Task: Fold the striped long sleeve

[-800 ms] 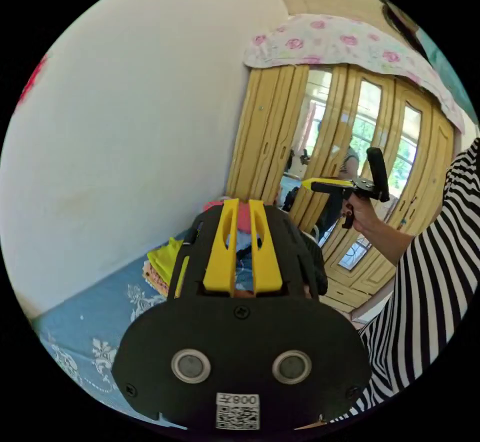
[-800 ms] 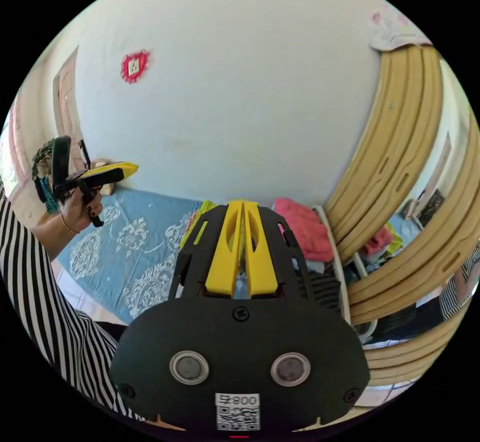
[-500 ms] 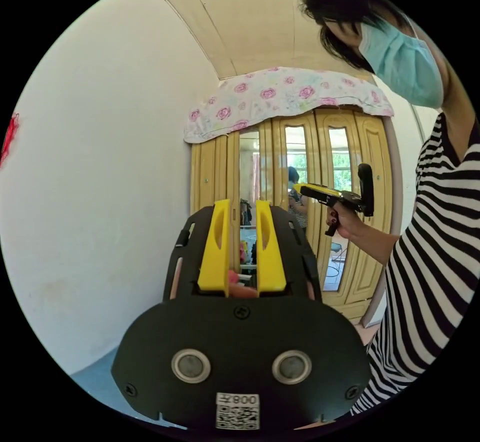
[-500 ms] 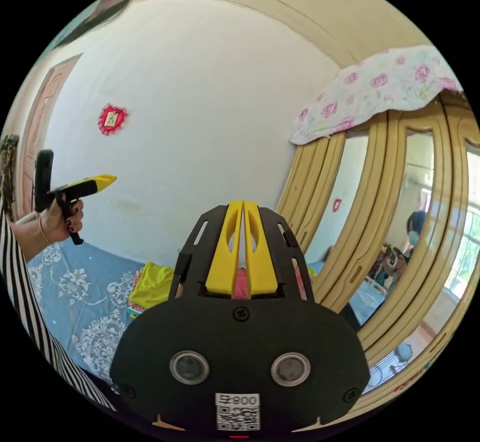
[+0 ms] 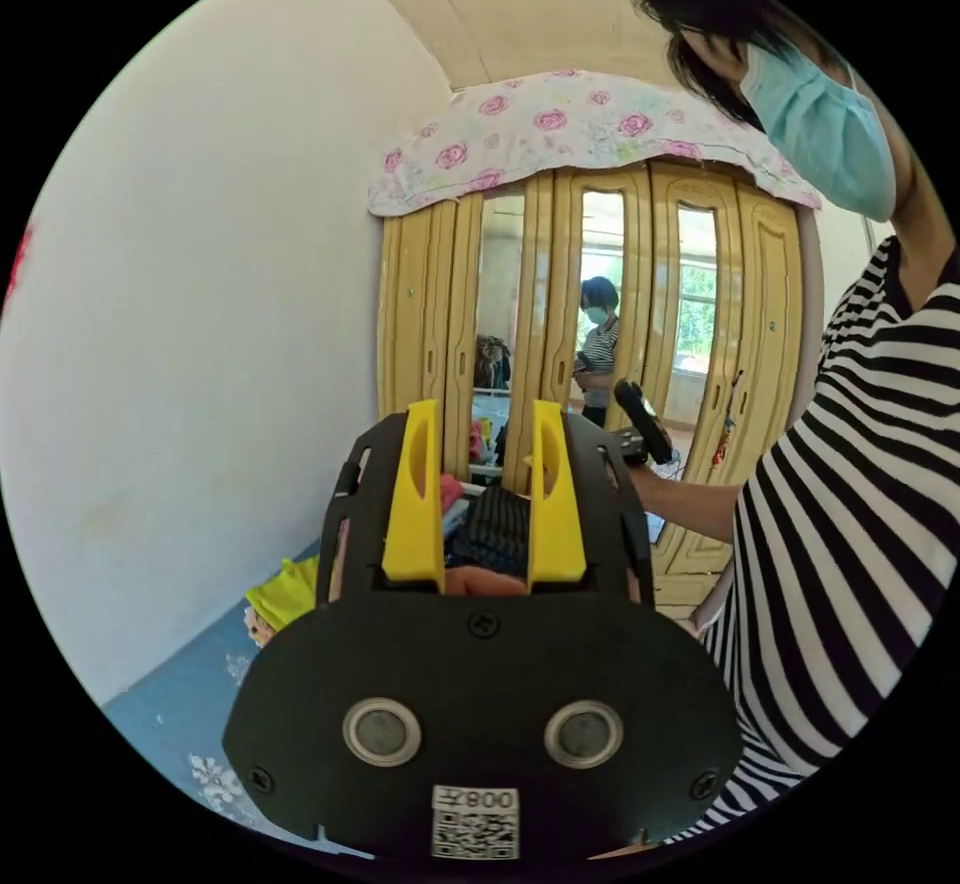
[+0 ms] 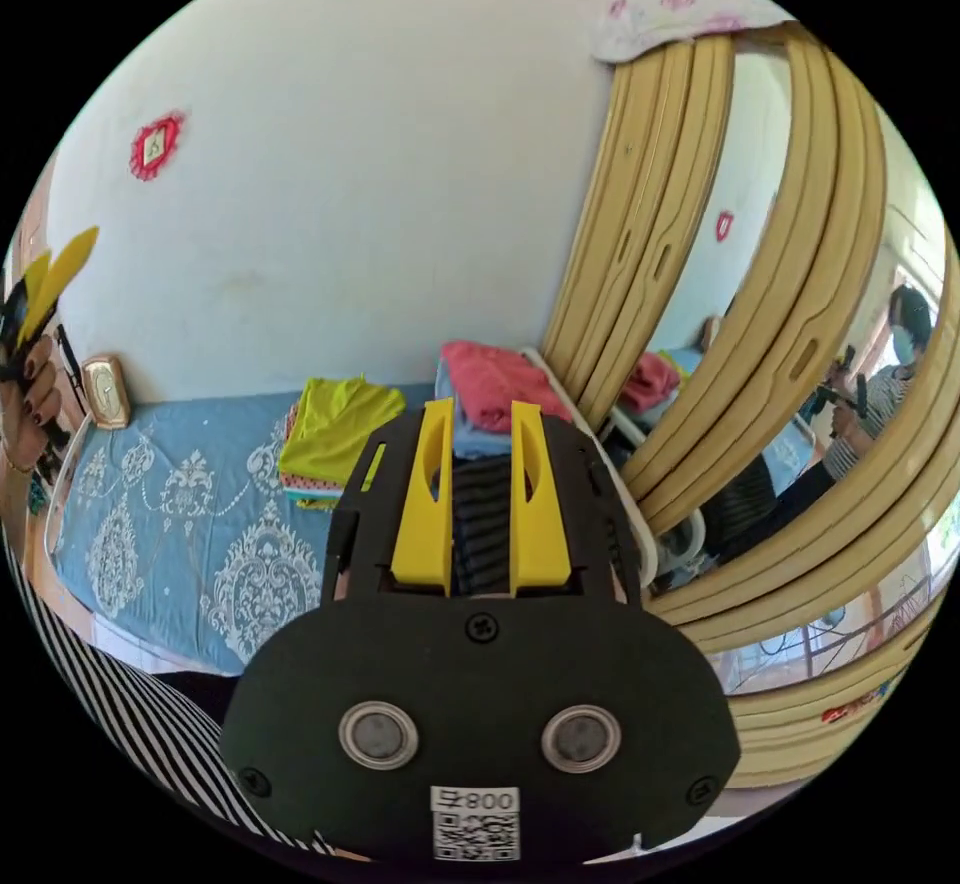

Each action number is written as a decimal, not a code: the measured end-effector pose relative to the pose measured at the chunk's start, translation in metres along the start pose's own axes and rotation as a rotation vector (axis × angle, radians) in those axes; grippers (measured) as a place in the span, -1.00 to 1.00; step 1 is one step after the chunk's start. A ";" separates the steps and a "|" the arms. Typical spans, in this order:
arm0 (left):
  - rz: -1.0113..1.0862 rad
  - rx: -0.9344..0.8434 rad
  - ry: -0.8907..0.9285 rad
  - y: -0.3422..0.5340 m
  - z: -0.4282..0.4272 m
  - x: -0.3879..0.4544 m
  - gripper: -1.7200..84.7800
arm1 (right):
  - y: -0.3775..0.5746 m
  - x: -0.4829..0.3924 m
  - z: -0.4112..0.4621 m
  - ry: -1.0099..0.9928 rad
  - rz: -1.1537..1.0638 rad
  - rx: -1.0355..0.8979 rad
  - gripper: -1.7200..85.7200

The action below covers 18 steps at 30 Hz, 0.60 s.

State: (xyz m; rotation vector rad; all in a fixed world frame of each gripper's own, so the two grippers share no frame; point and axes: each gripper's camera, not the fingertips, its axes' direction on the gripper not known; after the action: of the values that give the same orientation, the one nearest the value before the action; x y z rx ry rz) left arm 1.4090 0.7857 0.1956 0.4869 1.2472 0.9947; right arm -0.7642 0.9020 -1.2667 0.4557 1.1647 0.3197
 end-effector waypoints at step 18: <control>-0.316 -0.170 -0.140 0.122 0.135 0.009 -0.67 | 0.079 0.131 0.152 -0.162 -0.077 -0.420 -0.88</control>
State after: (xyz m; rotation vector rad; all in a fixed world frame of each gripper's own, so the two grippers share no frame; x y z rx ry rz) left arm 1.4925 0.8830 0.3252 0.2144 1.0640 0.7756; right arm -0.5749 1.0048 -1.2839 0.0662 0.9232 0.4405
